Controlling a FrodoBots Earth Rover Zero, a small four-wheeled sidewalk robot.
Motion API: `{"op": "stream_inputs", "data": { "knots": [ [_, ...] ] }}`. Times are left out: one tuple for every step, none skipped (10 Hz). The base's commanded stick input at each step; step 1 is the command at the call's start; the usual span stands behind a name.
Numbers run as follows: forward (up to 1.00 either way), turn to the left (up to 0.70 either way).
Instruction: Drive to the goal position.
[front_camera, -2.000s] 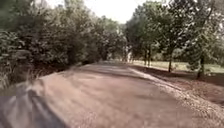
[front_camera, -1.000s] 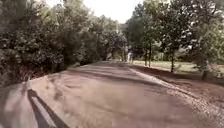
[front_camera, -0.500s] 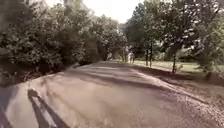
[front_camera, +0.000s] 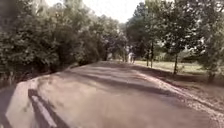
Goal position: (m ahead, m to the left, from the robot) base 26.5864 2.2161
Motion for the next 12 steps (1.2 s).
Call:
{"op": "stream_inputs", "data": {
  "knots": [
    [0.7,0.0],
    [0.7,0.0],
    [0.7,0.0],
    [0.7,0.0],
    [0.7,0.0],
    [0.7,0.0],
    [0.7,0.0],
    [0.7,0.0],
    [0.7,0.0],
    [0.7,0.0],
    [0.7,0.0],
    [0.7,0.0]
  ]
}}
